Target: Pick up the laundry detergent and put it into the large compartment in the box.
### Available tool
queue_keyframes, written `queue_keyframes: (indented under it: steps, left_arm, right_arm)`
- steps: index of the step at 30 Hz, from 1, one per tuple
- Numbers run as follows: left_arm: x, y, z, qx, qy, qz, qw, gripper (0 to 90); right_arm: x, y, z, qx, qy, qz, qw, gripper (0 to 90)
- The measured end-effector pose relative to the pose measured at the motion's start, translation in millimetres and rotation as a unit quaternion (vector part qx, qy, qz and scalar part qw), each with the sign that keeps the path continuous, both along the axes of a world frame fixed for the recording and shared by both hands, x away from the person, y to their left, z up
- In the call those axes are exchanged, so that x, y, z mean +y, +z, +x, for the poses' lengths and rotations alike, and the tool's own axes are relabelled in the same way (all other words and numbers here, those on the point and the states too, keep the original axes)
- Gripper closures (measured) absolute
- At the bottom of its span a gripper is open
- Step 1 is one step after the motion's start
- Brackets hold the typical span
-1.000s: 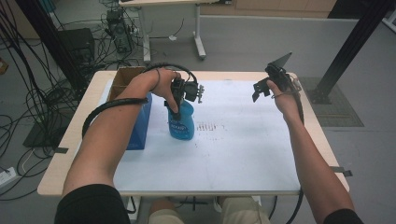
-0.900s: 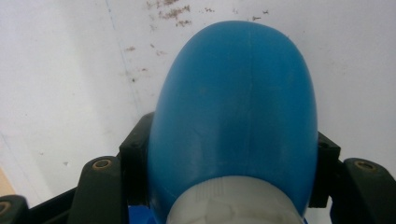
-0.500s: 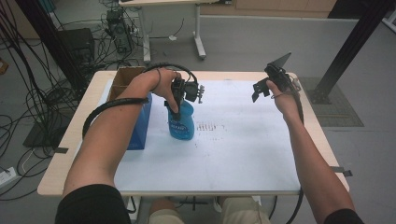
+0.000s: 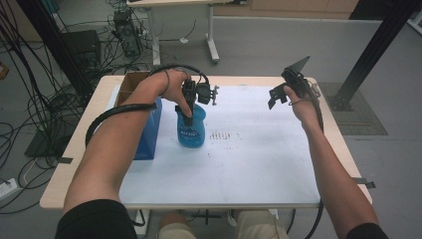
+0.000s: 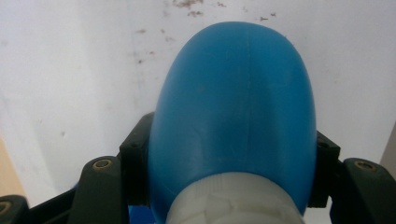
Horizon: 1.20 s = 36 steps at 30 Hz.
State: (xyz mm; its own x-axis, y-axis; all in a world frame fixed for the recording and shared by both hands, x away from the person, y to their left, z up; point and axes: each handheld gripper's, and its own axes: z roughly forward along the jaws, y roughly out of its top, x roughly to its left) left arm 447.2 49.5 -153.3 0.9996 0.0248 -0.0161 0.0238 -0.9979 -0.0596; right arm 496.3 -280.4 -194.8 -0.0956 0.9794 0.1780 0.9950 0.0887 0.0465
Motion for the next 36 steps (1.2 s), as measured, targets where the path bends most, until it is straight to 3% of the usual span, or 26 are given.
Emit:
queue_keyframes:
  steps: [3,7,11,18,21,25,26,27,31,34,36]
  left_arm:
    - [0.4,19.1,1.0,-0.004,0.041,-0.006,0.9992,37.4]
    - [-2.9,43.9,-1.0,-0.018,0.074,-0.005,0.9971,37.4]
    - [-3.8,71.4,-3.9,-0.036,0.115,-0.008,0.9927,37.5]
    - [-3.5,111.9,-6.8,-0.056,0.185,-0.005,0.9812,37.5]
    - [-3.0,129.2,-9.8,-0.069,0.217,-0.005,0.9738,37.6]
    - [0.0,154.4,-13.8,-0.09,0.27,-0.01,0.9585,37.7]
    - [1.2,158.6,-13.7,-0.092,0.277,-0.01,0.9563,37.8]
    - [3.4,163.5,-14.2,-0.094,0.291,-0.013,0.952,37.7]
    - [15.2,181.7,-15.8,-0.103,0.344,-0.032,0.9328,37.7]
    - [21.3,193.7,-14.8,-0.109,0.377,-0.033,0.9191,37.7]
    - [25.4,201.1,-14.4,-0.112,0.402,-0.032,0.9081,37.7]
  right_arm:
    - [0.8,0.9,-1.4,-0.001,0.001,0.0,1.0,5.7]
    - [2.5,2.5,-3.5,-0.003,0.004,0.0,1.0,5.7]
    - [3.4,4.7,-5.7,-0.006,0.008,-0.004,0.9999,5.7]
    - [0.2,7.7,-9.2,-0.01,0.01,-0.002,0.9999,5.7]
    - [-0.8,9.1,-10.4,-0.011,0.009,0.0,0.9999,5.7]
    - [-1.6,10.2,-11.1,-0.012,0.012,0.004,0.9999,5.7]
    - [-1.6,10.4,-11.4,-0.012,0.014,0.005,0.9998,5.7]
    - [-1.2,10.5,-11.6,-0.013,0.015,0.004,0.9998,5.7]
    - [0.8,11.3,-12.8,-0.014,0.018,0.005,0.9997,5.7]
    - [0.8,12.4,-14.6,-0.017,0.019,0.006,0.9997,5.7]
    - [0.4,13.1,-15.7,-0.018,0.02,0.007,0.9996,5.7]
